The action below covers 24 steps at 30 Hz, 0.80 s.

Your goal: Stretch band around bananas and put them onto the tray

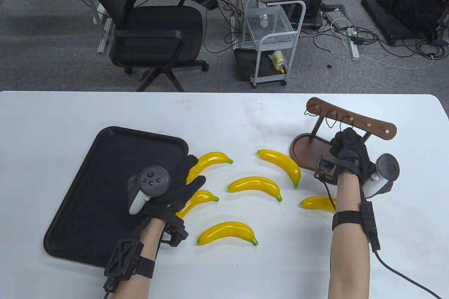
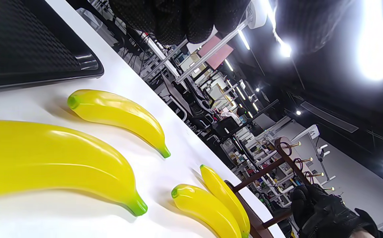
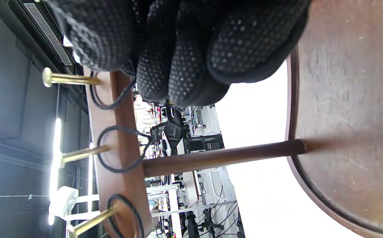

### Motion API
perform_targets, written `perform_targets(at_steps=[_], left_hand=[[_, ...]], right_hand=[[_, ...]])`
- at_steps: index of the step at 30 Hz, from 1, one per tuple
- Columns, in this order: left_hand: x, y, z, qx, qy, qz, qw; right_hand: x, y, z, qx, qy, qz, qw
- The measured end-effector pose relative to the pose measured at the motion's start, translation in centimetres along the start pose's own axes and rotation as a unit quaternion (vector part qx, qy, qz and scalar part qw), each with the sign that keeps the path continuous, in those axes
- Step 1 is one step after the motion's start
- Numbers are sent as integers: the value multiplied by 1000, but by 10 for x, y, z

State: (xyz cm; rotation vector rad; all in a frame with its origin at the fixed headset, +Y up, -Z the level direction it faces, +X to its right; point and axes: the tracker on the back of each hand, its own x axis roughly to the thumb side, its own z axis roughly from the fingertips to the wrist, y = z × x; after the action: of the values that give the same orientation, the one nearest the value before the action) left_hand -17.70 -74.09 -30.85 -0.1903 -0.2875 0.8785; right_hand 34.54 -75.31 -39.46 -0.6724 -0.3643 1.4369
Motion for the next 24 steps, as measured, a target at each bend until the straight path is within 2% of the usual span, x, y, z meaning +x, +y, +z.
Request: perform_targets(at_steps=[11, 24], left_hand=[[-1, 0, 1, 0, 2, -3, 1000], [0, 0, 3, 3, 1, -10, 1000]], right_hand=[[17, -5, 8, 10, -10, -10, 1000], [34, -1, 33, 79, -48, -7, 996]])
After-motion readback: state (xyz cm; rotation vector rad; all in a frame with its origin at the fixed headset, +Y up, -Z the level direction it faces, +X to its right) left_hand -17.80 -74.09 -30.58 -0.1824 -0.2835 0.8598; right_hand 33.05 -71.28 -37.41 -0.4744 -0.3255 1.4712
